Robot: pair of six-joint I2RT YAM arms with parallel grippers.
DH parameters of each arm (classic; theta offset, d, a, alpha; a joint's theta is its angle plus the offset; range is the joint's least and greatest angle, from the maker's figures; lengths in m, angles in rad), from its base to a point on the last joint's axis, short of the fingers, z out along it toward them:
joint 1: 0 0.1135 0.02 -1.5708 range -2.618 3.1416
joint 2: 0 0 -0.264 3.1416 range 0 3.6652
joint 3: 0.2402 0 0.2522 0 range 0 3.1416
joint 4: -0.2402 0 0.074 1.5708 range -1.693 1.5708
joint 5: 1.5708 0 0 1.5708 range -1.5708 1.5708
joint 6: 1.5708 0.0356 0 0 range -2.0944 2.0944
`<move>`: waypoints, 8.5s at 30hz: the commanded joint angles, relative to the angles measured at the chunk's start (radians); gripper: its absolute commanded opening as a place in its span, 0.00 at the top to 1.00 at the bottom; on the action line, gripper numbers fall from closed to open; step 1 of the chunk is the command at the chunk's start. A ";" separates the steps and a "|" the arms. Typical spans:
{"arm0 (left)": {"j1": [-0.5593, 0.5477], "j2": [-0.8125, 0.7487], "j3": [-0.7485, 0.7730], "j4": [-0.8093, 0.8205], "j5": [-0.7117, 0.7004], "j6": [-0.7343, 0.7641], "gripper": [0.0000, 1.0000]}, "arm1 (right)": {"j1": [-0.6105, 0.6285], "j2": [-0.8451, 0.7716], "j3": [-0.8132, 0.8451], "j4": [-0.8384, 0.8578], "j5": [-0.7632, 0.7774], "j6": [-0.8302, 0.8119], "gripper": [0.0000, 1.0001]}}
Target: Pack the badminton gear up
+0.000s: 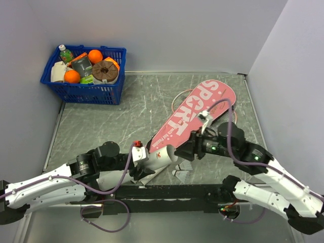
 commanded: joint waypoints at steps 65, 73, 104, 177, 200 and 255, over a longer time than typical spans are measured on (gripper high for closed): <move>-0.003 0.014 0.029 0.107 0.001 -0.010 0.99 | -0.284 -0.225 -0.298 -0.057 0.212 -0.070 1.00; -0.003 0.025 0.032 0.104 0.012 -0.011 0.99 | -0.284 -0.219 -0.027 -0.280 0.224 -0.171 1.00; -0.003 0.048 0.035 0.101 0.015 -0.011 0.99 | -0.210 -0.098 0.130 -0.121 -0.127 -0.139 1.00; -0.003 0.008 0.040 0.099 -0.020 -0.031 0.99 | 0.022 -0.245 -0.445 -0.249 0.307 0.432 0.37; -0.005 0.013 0.038 0.095 -0.015 -0.025 0.99 | 0.022 -0.196 -0.661 0.120 0.263 0.654 0.44; -0.022 0.131 0.044 0.081 0.001 -0.016 0.99 | 0.016 -0.062 0.279 -0.429 0.232 -0.238 1.00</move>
